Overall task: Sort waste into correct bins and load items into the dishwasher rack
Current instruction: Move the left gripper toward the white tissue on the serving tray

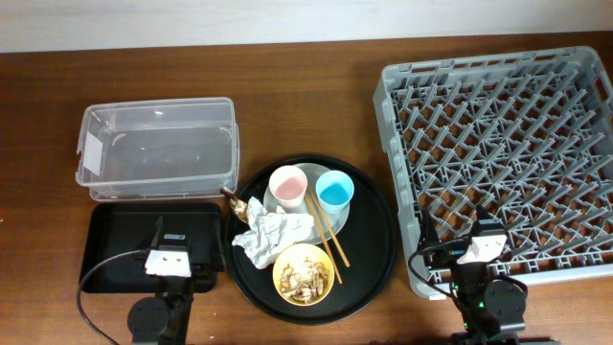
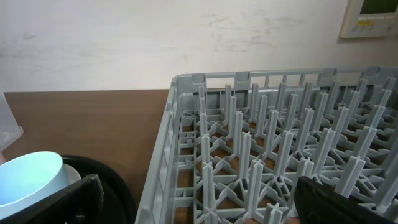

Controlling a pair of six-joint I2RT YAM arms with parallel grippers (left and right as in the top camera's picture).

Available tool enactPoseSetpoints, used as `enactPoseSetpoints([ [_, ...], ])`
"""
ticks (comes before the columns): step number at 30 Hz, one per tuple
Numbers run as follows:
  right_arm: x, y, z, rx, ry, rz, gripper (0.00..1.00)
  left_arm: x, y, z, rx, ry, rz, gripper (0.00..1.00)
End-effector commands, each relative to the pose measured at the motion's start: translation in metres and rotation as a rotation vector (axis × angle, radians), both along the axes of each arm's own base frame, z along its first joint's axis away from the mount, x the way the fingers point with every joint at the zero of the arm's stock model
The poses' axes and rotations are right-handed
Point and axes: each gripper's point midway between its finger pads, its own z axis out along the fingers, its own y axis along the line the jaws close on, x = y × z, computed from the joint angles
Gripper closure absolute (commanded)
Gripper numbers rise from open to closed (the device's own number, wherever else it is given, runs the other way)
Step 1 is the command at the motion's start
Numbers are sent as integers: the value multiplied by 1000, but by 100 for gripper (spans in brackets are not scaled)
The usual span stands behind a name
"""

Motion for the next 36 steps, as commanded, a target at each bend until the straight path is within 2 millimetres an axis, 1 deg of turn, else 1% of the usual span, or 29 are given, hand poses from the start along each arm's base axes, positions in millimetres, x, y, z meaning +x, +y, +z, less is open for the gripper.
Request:
enactPoseSetpoints([
  [1, 0, -2, -3, 7, 6, -13, 1, 0, 1, -2, 16, 5, 2, 1],
  [30, 0, -2, -3, 7, 6, -13, 1, 0, 1, -2, 16, 3, 2, 1],
  [32, 0, -2, -3, 7, 6, -13, 1, 0, 0, 8, 14, -35, -3, 1],
  [33, 0, -2, -3, 7, 6, -13, 1, 0, -4, 11, 12, -46, -27, 1],
  [34, 0, -2, -3, 7, 6, -13, 1, -4, -18, 23, -49, -59, -107, 1],
  [35, 0, -2, -3, 7, 6, -13, 1, -10, -28, 39, -100, -68, -163, 1],
  [36, 0, -2, -3, 7, 6, -13, 1, -20, -37, 65, -104, -85, -220, 1],
])
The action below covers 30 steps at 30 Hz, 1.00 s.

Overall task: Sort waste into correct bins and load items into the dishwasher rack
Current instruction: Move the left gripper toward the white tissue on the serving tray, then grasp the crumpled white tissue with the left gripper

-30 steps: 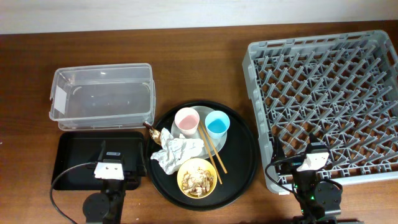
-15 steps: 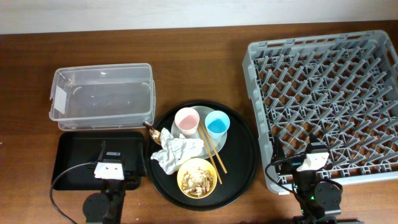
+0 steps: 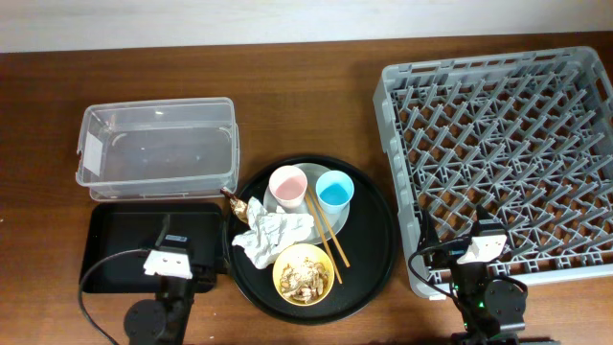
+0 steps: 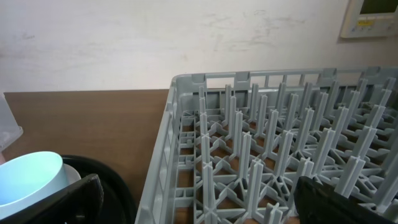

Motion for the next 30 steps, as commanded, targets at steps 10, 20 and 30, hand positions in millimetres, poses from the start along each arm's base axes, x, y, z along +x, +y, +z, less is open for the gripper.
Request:
enactPoseSetpoints([
  [10, 0, -2, -3, 7, 6, -13, 1, -41, -63, 176, -187, 682, -356, 1],
  [20, 0, -2, -3, 7, 6, -13, 1, -57, -41, 4, -220, 1280, -139, 88],
  [30, 0, -2, -3, 7, 6, -13, 1, -26, -118, -54, -29, 1196, -67, 40],
])
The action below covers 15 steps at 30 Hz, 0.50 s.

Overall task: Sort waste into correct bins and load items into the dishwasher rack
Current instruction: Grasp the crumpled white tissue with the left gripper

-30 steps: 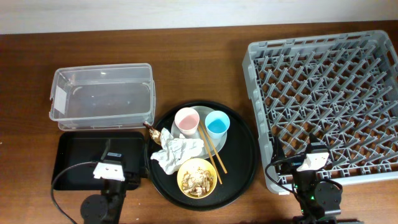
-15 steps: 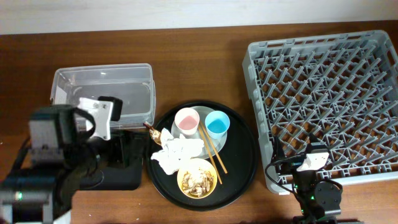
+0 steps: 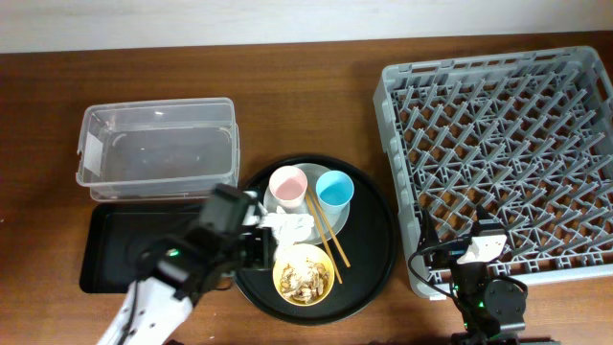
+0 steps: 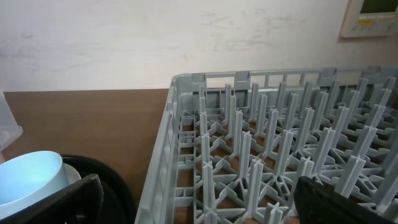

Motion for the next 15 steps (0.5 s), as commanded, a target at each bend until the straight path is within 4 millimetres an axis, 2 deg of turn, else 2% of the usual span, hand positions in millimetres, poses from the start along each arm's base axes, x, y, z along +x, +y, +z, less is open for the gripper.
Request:
enactPoseSetpoints([
  [1, 0, -2, -2, 7, 4, -13, 1, 5, -14, -32, 126, 31, -9, 40],
  [3, 0, -2, -2, 7, 4, -13, 1, 11, -20, -62, 172, 101, -17, 40],
  [8, 0, -2, -2, 7, 4, -13, 1, 15, -22, -98, 226, 180, -22, 40],
  [10, 0, -2, -2, 7, 4, -13, 1, 15, -22, -103, 235, 187, -21, 40],
  [15, 0, -2, -2, 7, 4, -13, 1, 17, -31, -98, 189, 186, -31, 41],
])
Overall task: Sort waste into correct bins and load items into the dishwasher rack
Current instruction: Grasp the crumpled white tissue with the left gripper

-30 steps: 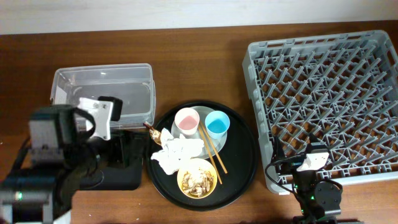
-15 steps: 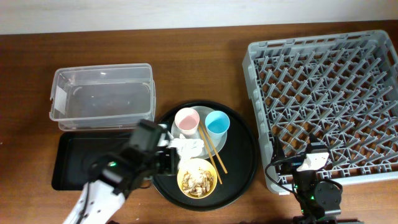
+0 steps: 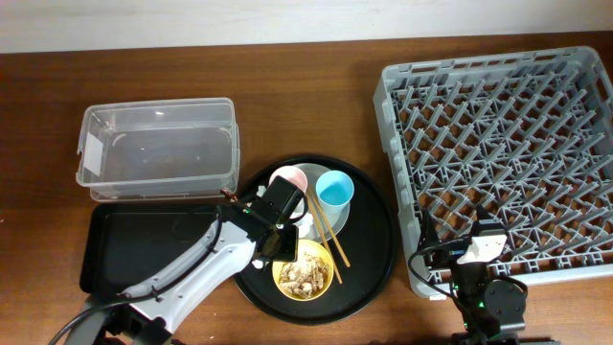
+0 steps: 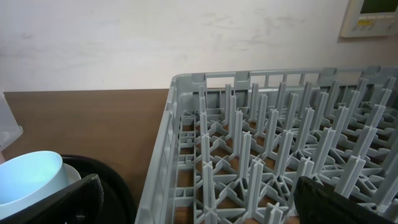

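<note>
On the round black tray (image 3: 374, 264) stand a pink cup (image 3: 287, 176), a blue cup (image 3: 334, 189), a yellow bowl of food scraps (image 3: 305, 270) and a pair of chopsticks (image 3: 327, 233). My left gripper (image 3: 284, 228) is over the crumpled white napkin (image 3: 305, 226) and hides most of it. How its jaws stand does not show. The grey dishwasher rack (image 3: 498, 144) is on the right. At the rack's near edge my right gripper (image 4: 199, 205) is open and holds nothing. The rack (image 4: 280, 143) and the blue cup (image 4: 28, 177) also show in the right wrist view.
A clear plastic bin (image 3: 158, 149) sits at the back left, with a flat black bin (image 3: 124, 244) in front of it. A small brown scrap (image 3: 228, 195) lies at the tray's left rim. My left arm reaches across the black bin.
My left gripper was at the tray's left edge and is now farther right, over the napkin between the pink cup and the yellow bowl. The right arm has not moved.
At the two oldest moments both arms were parked at the table's front, the left one by the black bin. Then the left arm was stretched out to the tray's left edge. Now its gripper covers the napkin. Nothing on the tray has visibly shifted.
</note>
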Controlling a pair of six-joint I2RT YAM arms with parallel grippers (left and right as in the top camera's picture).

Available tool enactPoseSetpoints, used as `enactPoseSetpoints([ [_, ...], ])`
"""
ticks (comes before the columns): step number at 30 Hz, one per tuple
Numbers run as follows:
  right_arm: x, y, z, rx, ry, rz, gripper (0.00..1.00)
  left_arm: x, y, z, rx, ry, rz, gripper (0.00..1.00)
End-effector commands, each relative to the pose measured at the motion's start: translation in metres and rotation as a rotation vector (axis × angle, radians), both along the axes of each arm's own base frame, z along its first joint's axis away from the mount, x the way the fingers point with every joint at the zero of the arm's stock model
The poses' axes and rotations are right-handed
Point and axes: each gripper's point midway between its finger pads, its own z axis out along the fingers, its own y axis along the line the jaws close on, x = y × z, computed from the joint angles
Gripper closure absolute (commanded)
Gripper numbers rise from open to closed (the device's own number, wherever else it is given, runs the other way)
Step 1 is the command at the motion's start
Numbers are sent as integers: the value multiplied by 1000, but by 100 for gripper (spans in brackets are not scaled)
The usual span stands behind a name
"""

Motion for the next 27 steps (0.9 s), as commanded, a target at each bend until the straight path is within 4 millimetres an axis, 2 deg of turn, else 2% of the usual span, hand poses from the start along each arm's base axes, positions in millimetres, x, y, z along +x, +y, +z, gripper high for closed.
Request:
enactPoseSetpoints([
  [1, 0, -2, -2, 7, 5, -13, 1, 1, -7, 5, -34, 2, 5, 41],
  [4, 0, -2, -2, 7, 5, -13, 1, 9, -8, 21, -51, -56, 9, 42],
  [6, 0, -2, -2, 7, 5, -13, 1, 15, -3, 22, -21, -86, 20, 41],
  [11, 0, -2, -2, 7, 5, -13, 1, 28, -6, 26, -27, -146, 28, 41],
  [14, 0, -2, -2, 7, 5, -13, 1, 30, -2, 25, -7, -158, 34, 41],
  [16, 0, -2, -2, 7, 5, -13, 1, 28, 9, 17, 49, -163, 45, 41],
  [18, 0, -2, -2, 7, 5, -13, 1, 26, 10, 14, 51, -152, 42, 41],
  [21, 0, -2, -2, 7, 5, -13, 1, 22, 5, 13, 27, -132, 34, 62],
  [22, 0, -2, -2, 7, 5, -13, 1, 22, 5, 13, 27, -131, 33, 62],
  [23, 0, -2, -2, 7, 5, -13, 1, 19, 4, 12, 21, -118, 30, 60],
  [24, 0, -2, -2, 7, 5, -13, 1, 13, 2, 11, 5, -86, 22, 49],
  [25, 0, -2, -2, 7, 5, -13, 1, 8, 4, 10, 10, -67, 20, 44],
  [27, 0, -2, -2, 7, 5, -13, 1, 2, 8, 8, 29, -41, 20, 43],
])
